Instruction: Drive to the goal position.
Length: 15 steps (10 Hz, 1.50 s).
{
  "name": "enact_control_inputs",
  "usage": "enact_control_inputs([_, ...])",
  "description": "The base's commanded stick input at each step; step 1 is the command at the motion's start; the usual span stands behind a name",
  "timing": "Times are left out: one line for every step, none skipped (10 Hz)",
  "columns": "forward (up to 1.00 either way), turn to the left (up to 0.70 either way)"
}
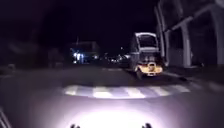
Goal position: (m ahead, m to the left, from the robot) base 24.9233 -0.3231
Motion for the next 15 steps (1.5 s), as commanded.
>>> enact_control_inputs([0.85,0.0])
enact_control_inputs([0.85,0.0])
enact_control_inputs([0.85,0.0])
enact_control_inputs([0.85,0.0])
enact_control_inputs([0.85,0.0])
enact_control_inputs([0.85,0.0])
enact_control_inputs([0.85,0.0])
enact_control_inputs([0.85,0.0])
enact_control_inputs([0.85,0.0])
enact_control_inputs([0.85,0.0])
enact_control_inputs([0.85,0.0])
enact_control_inputs([0.85,0.0])
enact_control_inputs([0.85,0.0])
enact_control_inputs([0.85,0.0])
enact_control_inputs([0.85,0.0])
